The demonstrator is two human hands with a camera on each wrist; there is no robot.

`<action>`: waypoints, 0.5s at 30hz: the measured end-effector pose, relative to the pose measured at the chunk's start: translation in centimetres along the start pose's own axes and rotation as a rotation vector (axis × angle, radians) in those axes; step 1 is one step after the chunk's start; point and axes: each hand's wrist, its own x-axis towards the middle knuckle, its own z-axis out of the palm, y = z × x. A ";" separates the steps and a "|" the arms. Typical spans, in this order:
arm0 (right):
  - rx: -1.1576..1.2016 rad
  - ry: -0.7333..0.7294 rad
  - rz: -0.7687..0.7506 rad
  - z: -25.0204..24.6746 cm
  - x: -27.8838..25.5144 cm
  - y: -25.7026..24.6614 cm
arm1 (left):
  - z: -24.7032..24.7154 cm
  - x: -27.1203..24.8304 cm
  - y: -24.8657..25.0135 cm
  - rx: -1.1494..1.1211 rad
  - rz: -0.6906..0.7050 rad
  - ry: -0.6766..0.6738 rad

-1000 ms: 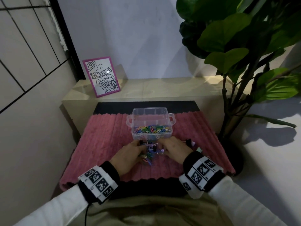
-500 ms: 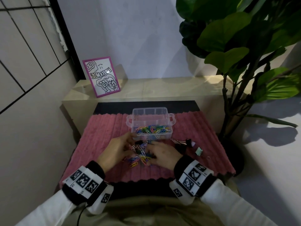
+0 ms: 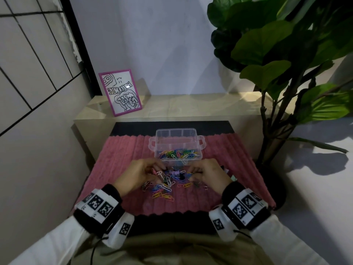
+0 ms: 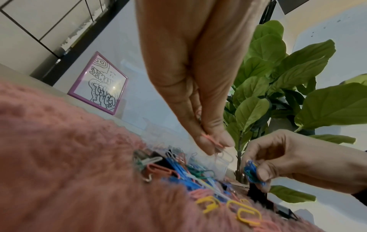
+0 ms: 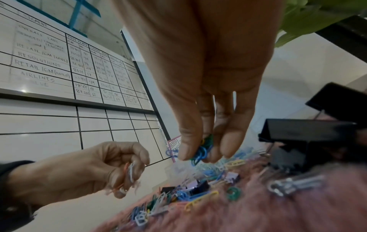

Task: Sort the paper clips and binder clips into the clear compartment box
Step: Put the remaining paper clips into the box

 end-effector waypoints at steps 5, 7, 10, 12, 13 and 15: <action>0.038 0.045 0.022 0.2 -0.3 0.7 | 1.0 1.5 1.3 0.027 0.020 -0.031; 0.078 0.049 0.030 0.0 -0.4 0.7 | 0.8 2.2 1.9 0.004 0.029 -0.027; 0.148 0.055 0.042 -0.3 -0.5 0.8 | 0.3 3.5 3.1 0.027 0.067 0.020; 0.183 0.070 0.048 -0.4 -0.6 1.0 | -0.3 4.7 3.8 0.049 0.091 0.052; 0.186 0.079 0.049 -0.4 -0.6 1.0 | -0.7 5.3 4.0 0.060 0.092 0.070; 0.202 0.083 0.053 -0.5 -0.8 1.0 | -1.4 6.5 4.0 0.079 0.077 0.095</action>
